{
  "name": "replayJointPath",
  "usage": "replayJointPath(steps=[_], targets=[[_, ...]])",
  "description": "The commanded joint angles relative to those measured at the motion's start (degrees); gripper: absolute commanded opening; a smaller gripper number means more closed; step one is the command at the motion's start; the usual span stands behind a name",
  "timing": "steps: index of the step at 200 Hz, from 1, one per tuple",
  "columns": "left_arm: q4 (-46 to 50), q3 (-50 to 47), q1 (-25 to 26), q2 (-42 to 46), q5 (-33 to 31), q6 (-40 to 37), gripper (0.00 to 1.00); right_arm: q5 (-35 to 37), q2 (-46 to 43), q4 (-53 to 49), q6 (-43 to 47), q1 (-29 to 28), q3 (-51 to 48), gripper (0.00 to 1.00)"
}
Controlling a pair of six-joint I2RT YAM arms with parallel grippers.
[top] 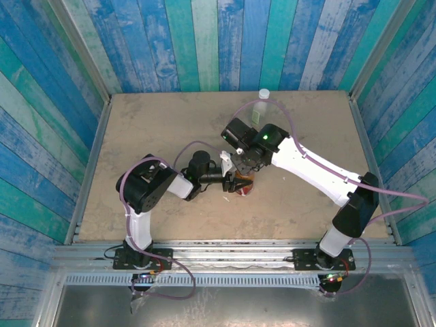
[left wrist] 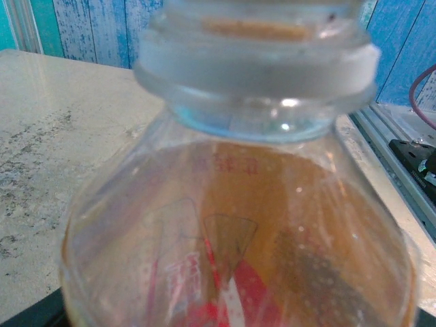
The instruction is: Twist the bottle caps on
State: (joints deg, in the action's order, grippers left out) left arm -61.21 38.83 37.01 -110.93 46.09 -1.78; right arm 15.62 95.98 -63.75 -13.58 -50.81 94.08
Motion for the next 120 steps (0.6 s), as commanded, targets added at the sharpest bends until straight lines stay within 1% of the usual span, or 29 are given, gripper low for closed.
replayJointPath(steps=[1, 15, 44, 63, 69, 80, 89, 102, 120], targets=[[9.1, 0.8, -0.1, -0.7, -1.6, 0.2, 0.49, -4.5, 1.6, -1.8, 3.3, -0.4, 0.7, 0.27], [10.5, 1.3, -0.1, -0.8, -2.0, -0.3, 0.5, -5.1, 1.7, -1.4, 4.3, 0.2, 2.1, 0.28], [10.8, 1.5, -0.1, -1.0, -2.7, -0.4, 0.51, -6.3, 0.8, -0.8, 5.7, 0.6, 4.0, 0.35], [10.7, 1.4, -0.1, -1.3, -2.9, -0.3, 0.51, -6.6, -1.2, 1.4, 5.3, 0.8, 3.4, 0.45], [10.8, 1.6, -0.1, -1.5, -2.8, -0.4, 0.51, -6.9, -2.1, 2.4, 4.8, 1.1, 2.7, 0.51], [11.1, 1.7, -0.1, -1.6, -2.5, -0.5, 0.51, -8.9, -3.5, 4.5, 3.8, 2.1, 1.1, 0.6], [11.6, 2.2, -0.1, -1.7, -2.2, -0.8, 0.52, -11.2, -4.4, 6.1, 2.7, 3.4, -0.4, 0.66], [12.3, 2.4, -0.1, -1.7, -1.8, -1.5, 0.52, -14.2, -5.2, 7.7, 1.4, 5.0, -2.5, 0.68], [12.5, 2.3, -0.1, -1.6, -1.4, -1.9, 0.52, -16.8, -5.7, 9.5, -0.6, 6.6, -4.6, 0.68]])
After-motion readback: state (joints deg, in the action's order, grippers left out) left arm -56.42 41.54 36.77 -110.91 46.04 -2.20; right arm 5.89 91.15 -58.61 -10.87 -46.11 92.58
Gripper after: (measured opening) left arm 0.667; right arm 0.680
